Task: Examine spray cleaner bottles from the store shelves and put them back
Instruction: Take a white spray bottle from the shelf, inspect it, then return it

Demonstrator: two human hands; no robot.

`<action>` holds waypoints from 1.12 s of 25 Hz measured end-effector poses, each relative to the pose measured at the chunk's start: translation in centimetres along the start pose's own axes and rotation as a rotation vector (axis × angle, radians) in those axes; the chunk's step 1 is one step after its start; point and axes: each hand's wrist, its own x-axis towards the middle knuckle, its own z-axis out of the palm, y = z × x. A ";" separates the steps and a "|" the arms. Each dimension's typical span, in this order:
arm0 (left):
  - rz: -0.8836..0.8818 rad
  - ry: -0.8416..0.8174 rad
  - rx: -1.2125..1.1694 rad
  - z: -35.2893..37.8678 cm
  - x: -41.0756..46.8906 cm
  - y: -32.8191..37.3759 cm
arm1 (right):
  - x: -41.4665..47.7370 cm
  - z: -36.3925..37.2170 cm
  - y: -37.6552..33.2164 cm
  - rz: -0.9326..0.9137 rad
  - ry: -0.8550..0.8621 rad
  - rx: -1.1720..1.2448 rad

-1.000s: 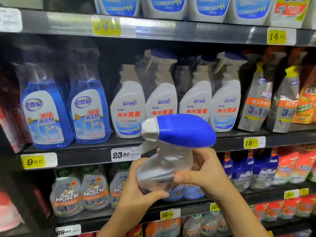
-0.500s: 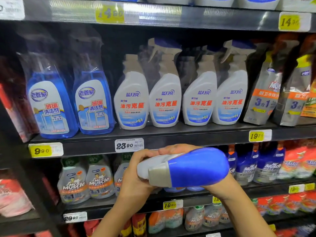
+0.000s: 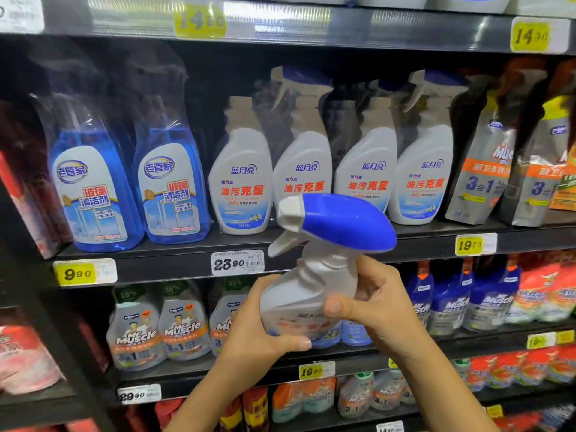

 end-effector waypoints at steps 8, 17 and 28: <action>-0.071 -0.103 -0.118 0.2 -0.8 1.4 | 1.3 0.4 -0.3 0.086 0.176 0.069; -0.191 -0.059 -0.404 1.7 -0.4 5.4 | 3.9 -1.2 -2.2 0.368 0.150 0.703; -0.125 -0.019 -0.362 3.3 -0.6 8.2 | 6.5 1.0 -4.1 0.371 0.314 0.598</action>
